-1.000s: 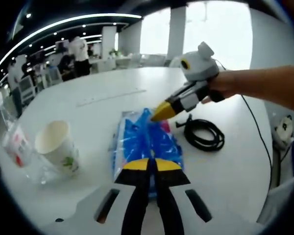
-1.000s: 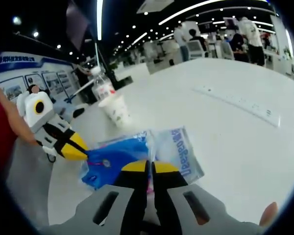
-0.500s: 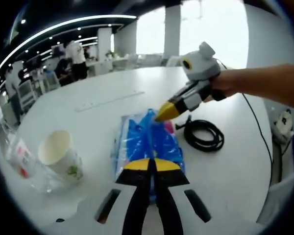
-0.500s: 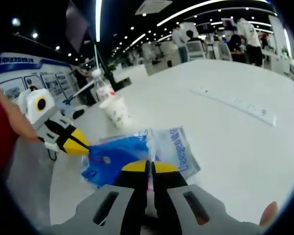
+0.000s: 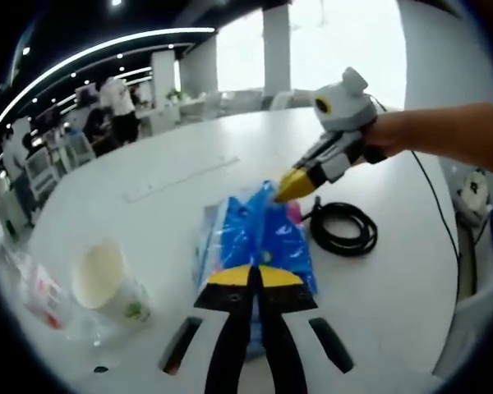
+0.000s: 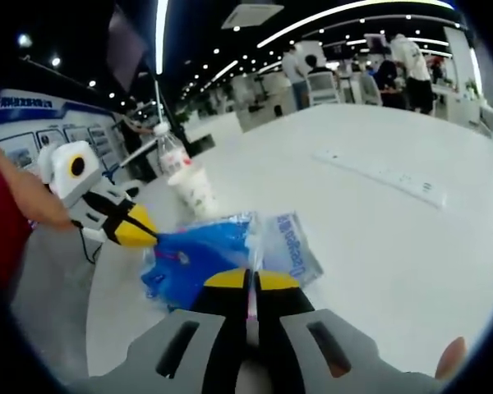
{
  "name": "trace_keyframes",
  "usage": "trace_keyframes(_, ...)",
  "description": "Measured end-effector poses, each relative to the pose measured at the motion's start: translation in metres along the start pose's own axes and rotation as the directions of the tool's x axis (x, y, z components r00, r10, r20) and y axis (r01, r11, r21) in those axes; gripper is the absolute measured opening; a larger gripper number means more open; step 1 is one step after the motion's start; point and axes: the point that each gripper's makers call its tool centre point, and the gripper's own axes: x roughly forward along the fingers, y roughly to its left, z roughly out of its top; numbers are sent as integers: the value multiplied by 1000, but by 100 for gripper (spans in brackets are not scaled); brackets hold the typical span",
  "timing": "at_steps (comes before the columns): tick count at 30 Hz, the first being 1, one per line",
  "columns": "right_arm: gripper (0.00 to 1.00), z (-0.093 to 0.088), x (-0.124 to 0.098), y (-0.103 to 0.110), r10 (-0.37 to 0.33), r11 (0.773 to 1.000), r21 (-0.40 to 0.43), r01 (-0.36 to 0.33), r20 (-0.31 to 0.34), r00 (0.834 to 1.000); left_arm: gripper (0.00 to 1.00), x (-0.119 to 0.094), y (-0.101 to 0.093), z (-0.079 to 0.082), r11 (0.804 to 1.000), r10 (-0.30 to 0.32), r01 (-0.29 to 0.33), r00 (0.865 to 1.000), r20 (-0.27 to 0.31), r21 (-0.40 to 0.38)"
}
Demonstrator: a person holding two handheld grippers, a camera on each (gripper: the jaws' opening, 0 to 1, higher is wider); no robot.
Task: Arrange the tabletop items into an orderly group along one side of the table until the central work area is clear of visible clutter.
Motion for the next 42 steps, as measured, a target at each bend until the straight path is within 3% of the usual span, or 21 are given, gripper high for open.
trace_keyframes(10, 3, 3, -24, -12, -54, 998, 25, 53, 37, 998, 0, 12, -4, 18, 997, -47, 46, 999, 7, 59)
trace_keyframes(20, 2, 1, -55, -25, -124, 992, 32, 122, 59, 991, 0, 28, -24, 38, 986, -126, 123, 992, 25, 113)
trace_keyframes(29, 2, 2, -89, -38, -196, 980, 59, 191, 93, 976, 0, 43, -42, 65, 969, -191, 180, 980, 51, 171)
trace_keyframes(42, 2, -7, -122, -47, -279, 959, 91, 269, 116, 953, 0, 65, -61, 84, 940, -259, 236, 964, 64, 246)
